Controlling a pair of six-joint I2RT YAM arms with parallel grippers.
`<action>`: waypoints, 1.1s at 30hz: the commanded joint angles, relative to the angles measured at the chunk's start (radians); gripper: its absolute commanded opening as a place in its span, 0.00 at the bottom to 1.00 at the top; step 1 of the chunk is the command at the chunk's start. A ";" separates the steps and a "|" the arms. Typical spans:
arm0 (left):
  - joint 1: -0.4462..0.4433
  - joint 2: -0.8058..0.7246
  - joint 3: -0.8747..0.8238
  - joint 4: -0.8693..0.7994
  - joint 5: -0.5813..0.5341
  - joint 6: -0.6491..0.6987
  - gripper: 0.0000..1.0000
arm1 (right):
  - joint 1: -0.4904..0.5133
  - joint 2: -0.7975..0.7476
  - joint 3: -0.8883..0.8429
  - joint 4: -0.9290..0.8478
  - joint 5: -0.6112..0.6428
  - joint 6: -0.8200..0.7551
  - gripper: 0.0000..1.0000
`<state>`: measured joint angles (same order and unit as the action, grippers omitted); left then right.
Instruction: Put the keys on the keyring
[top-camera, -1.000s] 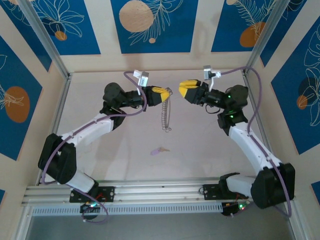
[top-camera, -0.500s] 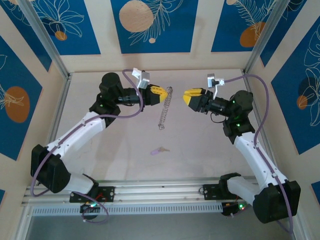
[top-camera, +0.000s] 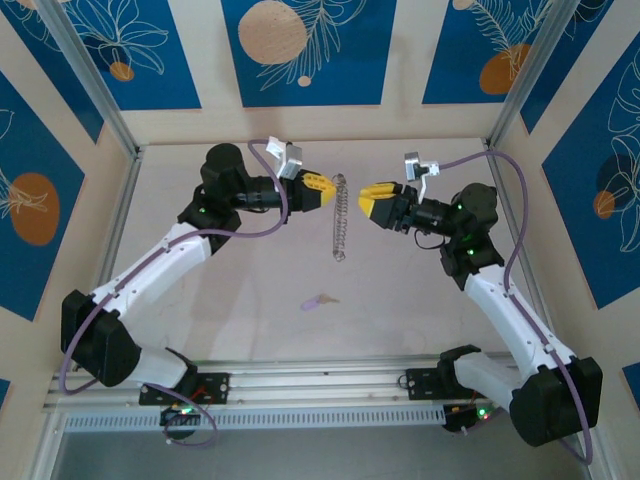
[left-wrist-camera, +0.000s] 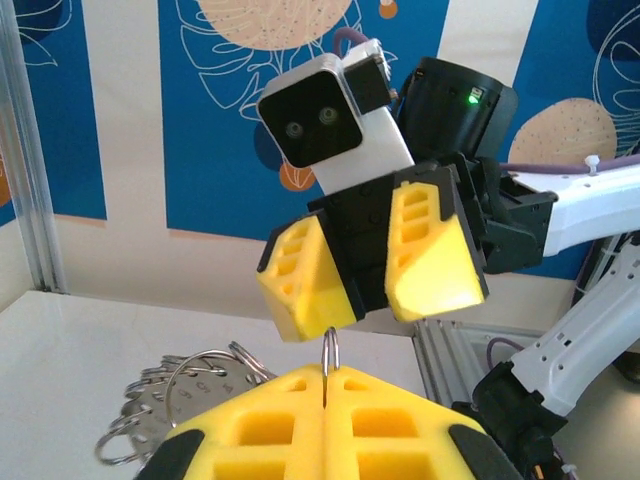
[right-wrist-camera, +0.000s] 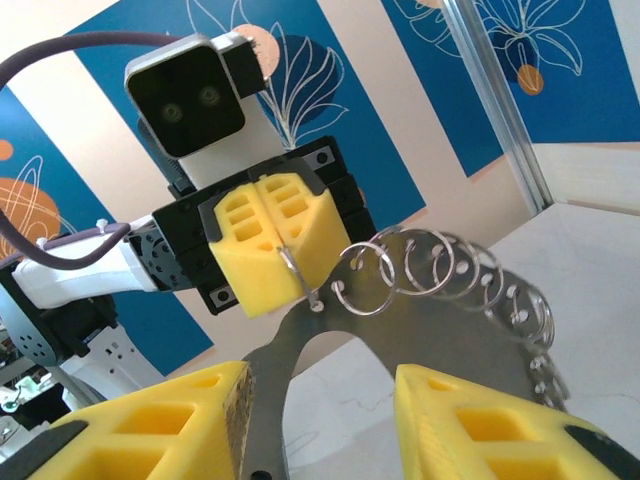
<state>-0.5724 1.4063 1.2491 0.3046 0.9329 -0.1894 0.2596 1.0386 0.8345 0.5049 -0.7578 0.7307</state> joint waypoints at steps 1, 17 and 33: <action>-0.016 -0.022 -0.003 0.203 -0.065 -0.180 0.00 | 0.010 0.000 -0.012 0.016 0.032 -0.029 0.42; -0.046 -0.072 -0.002 0.260 -0.493 -0.558 0.00 | -0.008 -0.043 -0.075 -0.001 0.105 -0.031 0.37; -0.060 -0.072 0.011 0.336 -0.508 -0.606 0.00 | -0.021 -0.023 -0.098 0.028 0.115 -0.015 0.35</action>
<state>-0.6186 1.3647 1.2442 0.5549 0.4393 -0.7803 0.2459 1.0119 0.7494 0.5091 -0.6571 0.7204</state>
